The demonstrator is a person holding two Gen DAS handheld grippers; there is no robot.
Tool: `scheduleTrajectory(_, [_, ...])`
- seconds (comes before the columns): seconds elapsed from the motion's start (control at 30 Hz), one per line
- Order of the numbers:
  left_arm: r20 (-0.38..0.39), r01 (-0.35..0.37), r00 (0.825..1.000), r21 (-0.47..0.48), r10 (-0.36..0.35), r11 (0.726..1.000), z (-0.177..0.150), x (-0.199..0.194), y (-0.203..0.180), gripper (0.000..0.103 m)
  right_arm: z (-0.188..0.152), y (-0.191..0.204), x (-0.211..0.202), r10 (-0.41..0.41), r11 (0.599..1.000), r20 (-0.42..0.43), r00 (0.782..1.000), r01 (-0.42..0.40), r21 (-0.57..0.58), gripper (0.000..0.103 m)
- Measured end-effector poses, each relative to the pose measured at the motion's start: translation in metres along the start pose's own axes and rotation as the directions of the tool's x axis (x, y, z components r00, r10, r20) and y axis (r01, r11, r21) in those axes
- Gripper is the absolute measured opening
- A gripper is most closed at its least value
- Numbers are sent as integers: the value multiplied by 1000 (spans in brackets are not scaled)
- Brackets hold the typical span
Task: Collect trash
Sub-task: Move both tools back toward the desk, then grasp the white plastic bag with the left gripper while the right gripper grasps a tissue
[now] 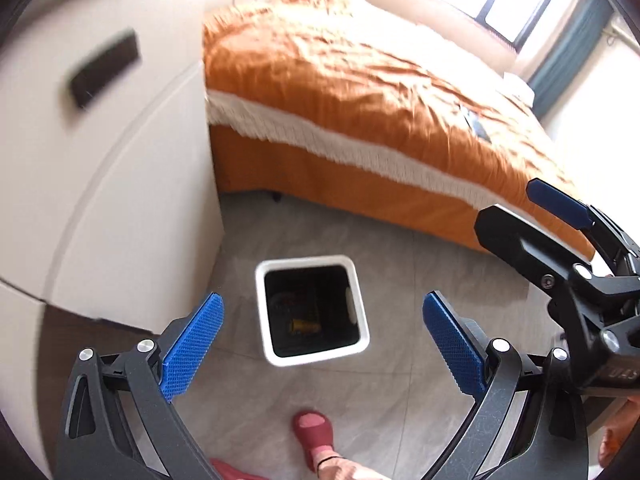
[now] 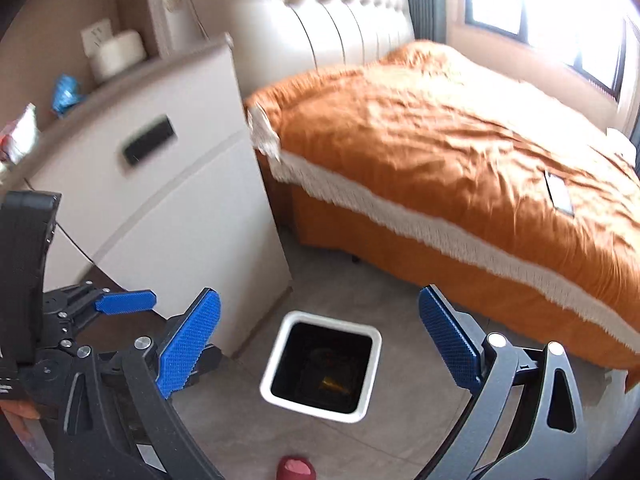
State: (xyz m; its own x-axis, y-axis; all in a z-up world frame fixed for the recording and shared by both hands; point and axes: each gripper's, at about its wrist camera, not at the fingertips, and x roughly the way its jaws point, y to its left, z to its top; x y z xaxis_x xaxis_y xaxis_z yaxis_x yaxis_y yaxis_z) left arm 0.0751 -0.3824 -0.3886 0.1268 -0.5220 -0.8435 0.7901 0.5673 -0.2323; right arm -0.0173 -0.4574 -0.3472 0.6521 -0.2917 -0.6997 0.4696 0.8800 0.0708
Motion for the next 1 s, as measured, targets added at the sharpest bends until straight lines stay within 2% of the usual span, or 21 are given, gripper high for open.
scheduleTrajectory(0.17, [105,-79,991,-57,84,995,16,-81,1,98,41,37,-54,88,993,105,991,-79,-87,99])
scheduleTrajectory(0.33, [185,-170,964,-132,193,977,21,-150,14,98,76,76,-89,212,969,183,960,-182,-169,99])
scheduleTrajectory(0.43, [226,-242,934,-172,277,955,22,-189,28,98,91,103,-105,293,941,208,933,-243,-235,99])
scheduleTrajectory(0.57, [270,-328,883,-232,385,916,19,-234,56,98,111,140,-116,383,898,227,895,-303,-321,99])
scheduleTrajectory(0.73, [295,-393,826,-310,480,866,15,-277,101,98,130,190,-125,467,847,234,853,-356,-394,99])
scheduleTrajectory(0.87, [287,-434,796,-346,534,832,-1,-296,134,98,142,228,-116,520,814,171,837,-426,-395,99])
scheduleTrajectory(0.93, [276,-456,780,-365,562,812,-10,-305,154,98,147,248,-108,556,790,124,822,-476,-387,99])
scheduleTrajectory(1.0, [259,-471,770,-388,584,793,-21,-314,179,98,152,266,-103,570,776,102,815,-494,-393,99])
